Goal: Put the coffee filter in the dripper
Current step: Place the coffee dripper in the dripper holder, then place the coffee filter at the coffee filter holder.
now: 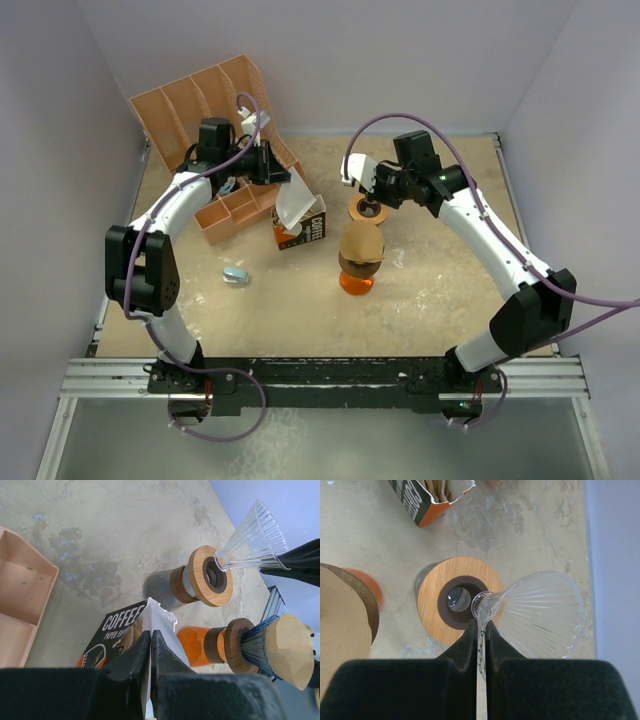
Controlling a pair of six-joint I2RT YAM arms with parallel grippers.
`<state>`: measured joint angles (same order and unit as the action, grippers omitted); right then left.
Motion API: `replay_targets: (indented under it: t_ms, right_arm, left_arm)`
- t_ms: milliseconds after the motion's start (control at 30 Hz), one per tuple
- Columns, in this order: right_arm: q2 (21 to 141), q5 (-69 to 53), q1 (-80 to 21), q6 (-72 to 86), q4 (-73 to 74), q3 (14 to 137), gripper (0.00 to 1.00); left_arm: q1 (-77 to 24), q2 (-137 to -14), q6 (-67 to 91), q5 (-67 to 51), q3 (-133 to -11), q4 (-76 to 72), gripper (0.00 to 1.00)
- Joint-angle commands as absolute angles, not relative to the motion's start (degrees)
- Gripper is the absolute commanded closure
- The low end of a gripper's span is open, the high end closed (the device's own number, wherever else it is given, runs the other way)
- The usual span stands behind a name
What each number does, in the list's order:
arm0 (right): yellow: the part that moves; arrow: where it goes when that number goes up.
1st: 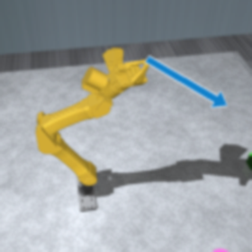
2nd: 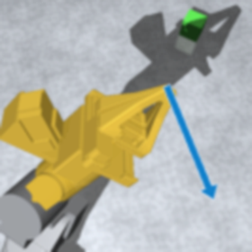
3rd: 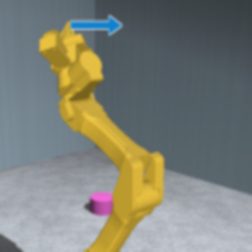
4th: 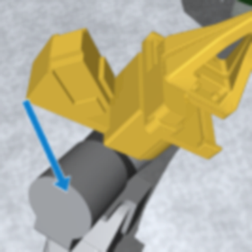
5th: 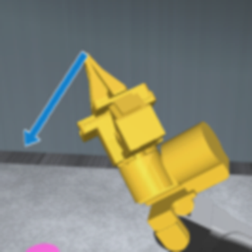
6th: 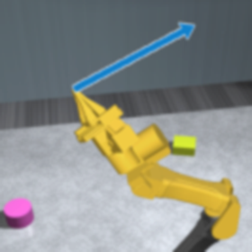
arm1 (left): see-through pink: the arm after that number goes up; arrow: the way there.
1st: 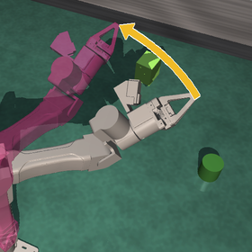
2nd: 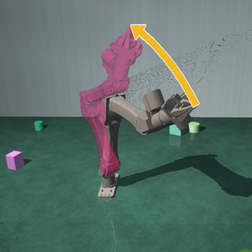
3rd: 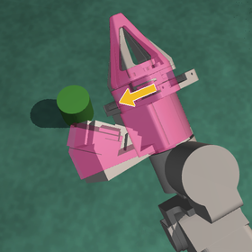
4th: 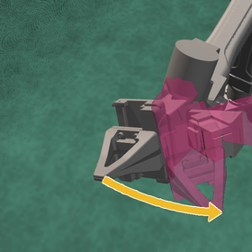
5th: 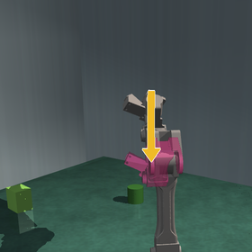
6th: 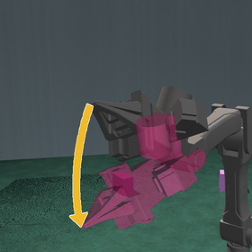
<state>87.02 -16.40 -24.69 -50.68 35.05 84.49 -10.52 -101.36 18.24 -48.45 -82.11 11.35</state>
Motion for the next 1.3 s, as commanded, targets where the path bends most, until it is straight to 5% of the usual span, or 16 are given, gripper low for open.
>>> replay_targets:
  t_ms: [0, 1267]
  right_arm:
    - [86.61, -18.58, -24.44, -52.06, 35.60, 84.85, 1.00]
    - [87.28, -19.77, -26.62, -52.06, 37.95, 86.36, 1.00]
  left_arm:
    - [-10.11, -101.39, 16.87, -49.35, -83.00, 10.17, 1.00]
    - [-10.11, -101.79, 16.52, -49.75, -84.21, 11.34, 1.00]
